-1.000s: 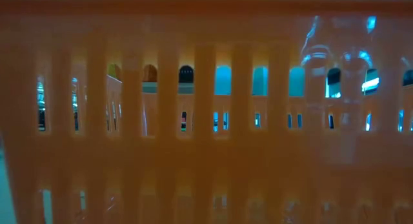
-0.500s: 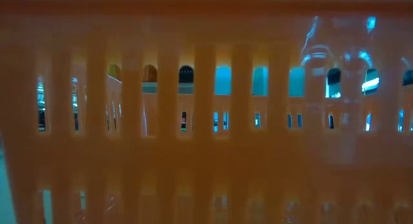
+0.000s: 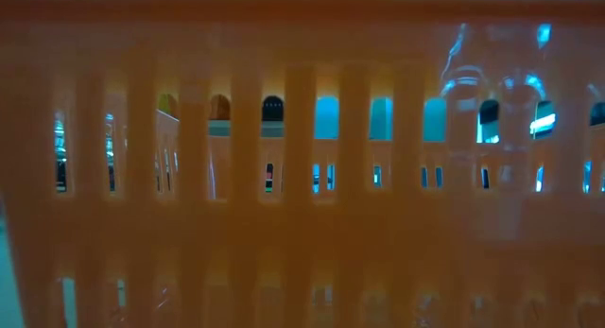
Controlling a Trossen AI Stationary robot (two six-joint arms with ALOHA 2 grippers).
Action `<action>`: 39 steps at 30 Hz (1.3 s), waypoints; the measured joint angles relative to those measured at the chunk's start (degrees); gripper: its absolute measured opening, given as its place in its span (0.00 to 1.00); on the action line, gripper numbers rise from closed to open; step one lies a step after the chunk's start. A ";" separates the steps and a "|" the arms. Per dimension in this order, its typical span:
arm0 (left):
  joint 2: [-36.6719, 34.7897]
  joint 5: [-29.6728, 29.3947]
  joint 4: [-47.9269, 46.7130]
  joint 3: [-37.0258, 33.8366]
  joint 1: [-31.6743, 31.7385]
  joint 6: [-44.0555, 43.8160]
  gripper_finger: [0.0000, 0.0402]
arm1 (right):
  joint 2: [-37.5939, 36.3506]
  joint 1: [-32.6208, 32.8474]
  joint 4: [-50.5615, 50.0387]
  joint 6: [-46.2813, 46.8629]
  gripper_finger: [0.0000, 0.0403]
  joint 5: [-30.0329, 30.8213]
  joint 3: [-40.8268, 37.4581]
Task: Stack baskets on shelf by color
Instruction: Stack the yellow basket on top of the yellow basket on the shelf, then stack the orange basket on top of the orange basket on the shelf
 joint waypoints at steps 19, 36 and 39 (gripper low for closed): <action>3.56 -1.34 -0.02 0.00 0.08 2.43 0.16 | 0.00 -0.01 0.00 0.02 0.23 0.00 0.00; -2.46 -0.50 2.07 6.55 -8.52 13.28 0.19 | 3.67 0.00 -2.03 -1.84 0.23 -5.55 0.02; -2.54 -0.59 5.09 8.29 -13.71 17.34 0.19 | 7.13 0.00 -3.15 -3.46 0.23 -8.03 0.02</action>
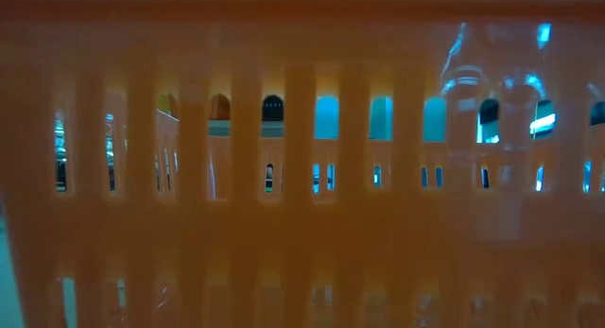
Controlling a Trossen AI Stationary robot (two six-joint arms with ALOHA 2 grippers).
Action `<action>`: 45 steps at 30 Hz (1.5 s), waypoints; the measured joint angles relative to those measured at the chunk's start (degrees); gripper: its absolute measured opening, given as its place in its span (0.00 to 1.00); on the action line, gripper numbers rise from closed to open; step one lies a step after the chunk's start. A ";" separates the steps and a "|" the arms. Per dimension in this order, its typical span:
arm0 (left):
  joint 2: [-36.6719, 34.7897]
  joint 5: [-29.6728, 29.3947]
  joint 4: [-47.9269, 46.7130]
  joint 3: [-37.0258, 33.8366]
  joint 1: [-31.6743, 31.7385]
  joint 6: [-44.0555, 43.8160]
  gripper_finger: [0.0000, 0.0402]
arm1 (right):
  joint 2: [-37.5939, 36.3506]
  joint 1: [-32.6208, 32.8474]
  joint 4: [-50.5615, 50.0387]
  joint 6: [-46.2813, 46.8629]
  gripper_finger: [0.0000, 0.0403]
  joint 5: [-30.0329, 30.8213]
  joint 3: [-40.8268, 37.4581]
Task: Stack baskets on shelf by color
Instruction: Stack the orange basket on top of the orange basket on the shelf
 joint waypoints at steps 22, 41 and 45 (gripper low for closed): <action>-1.70 -0.18 6.16 0.59 -22.74 7.20 0.18 | 25.38 -0.50 11.15 9.17 0.23 -28.87 0.00; -9.64 -1.87 6.35 0.59 -32.17 5.63 0.18 | 42.10 1.19 21.98 18.87 0.23 -33.00 0.00; -11.18 -2.88 6.42 0.59 -32.17 5.59 0.18 | 43.59 1.80 23.01 20.52 0.23 -33.03 0.00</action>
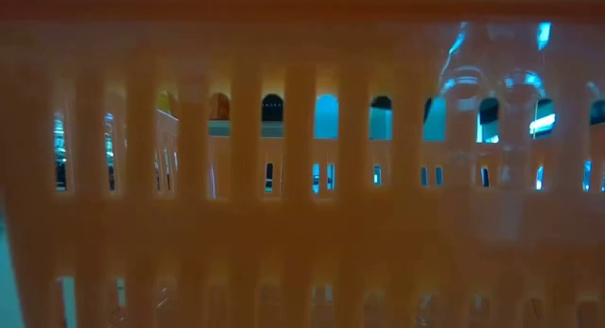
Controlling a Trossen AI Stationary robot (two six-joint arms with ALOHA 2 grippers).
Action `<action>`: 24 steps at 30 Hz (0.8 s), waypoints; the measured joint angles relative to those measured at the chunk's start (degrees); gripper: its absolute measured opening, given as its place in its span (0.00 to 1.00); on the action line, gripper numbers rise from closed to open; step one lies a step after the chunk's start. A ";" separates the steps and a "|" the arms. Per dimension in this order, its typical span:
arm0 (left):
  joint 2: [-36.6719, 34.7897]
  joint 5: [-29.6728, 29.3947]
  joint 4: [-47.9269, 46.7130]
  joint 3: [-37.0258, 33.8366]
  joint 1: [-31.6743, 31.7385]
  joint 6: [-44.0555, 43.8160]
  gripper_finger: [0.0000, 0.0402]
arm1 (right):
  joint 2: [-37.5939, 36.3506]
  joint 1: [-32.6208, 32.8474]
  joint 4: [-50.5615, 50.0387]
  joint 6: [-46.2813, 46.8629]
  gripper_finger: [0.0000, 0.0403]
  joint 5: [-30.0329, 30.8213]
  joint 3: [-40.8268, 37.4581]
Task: Stack baskets on shelf by color
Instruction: Stack the orange basket on top of the orange basket on the shelf
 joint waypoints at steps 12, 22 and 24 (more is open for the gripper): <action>-1.50 -0.35 0.09 -0.02 0.02 0.02 0.18 | 1.45 0.02 0.45 1.03 0.23 1.80 0.00; -1.52 -0.33 0.09 -0.02 0.02 0.04 0.18 | 3.13 0.02 2.28 -0.07 0.23 -0.11 0.00; -1.52 -0.31 0.08 -0.02 0.02 0.04 0.18 | 3.63 0.05 3.19 -0.73 0.23 -0.19 0.00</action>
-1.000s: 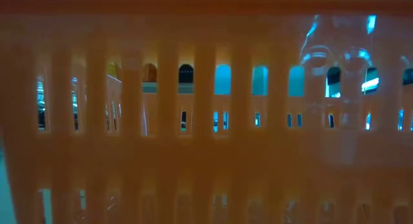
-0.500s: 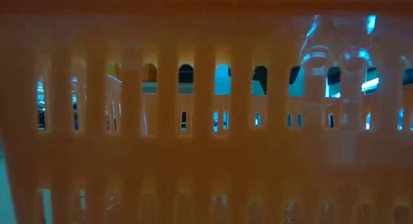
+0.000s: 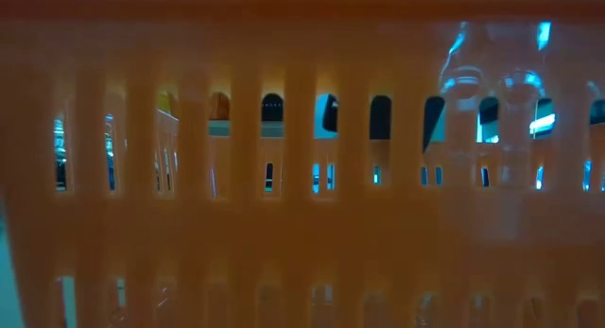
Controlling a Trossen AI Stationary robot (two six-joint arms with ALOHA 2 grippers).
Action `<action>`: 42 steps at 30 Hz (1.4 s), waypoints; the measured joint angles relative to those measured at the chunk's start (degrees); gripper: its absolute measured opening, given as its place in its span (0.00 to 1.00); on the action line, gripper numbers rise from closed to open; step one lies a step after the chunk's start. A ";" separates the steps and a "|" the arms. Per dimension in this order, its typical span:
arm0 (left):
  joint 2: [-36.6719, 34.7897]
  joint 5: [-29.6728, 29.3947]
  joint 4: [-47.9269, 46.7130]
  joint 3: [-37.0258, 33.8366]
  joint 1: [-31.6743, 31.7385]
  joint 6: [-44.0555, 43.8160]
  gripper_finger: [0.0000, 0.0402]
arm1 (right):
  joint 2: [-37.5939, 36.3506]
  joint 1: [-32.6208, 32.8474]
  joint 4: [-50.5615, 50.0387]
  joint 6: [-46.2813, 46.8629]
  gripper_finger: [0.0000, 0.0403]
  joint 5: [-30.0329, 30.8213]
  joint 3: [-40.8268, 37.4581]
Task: Stack baskets on shelf by color
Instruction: Stack the orange basket on top of the orange basket on the shelf
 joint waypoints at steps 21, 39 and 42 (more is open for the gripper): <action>0.00 0.04 -0.02 0.00 0.00 0.02 0.18 | 1.24 -3.63 1.45 -10.72 0.01 9.14 3.35; 0.00 0.00 -0.04 0.00 0.01 -0.02 0.18 | 1.11 -13.68 -0.84 -54.08 0.00 15.28 8.79; 0.00 0.02 -0.04 0.00 0.00 -0.04 0.18 | 1.11 -14.76 -1.82 -54.47 0.01 15.31 8.79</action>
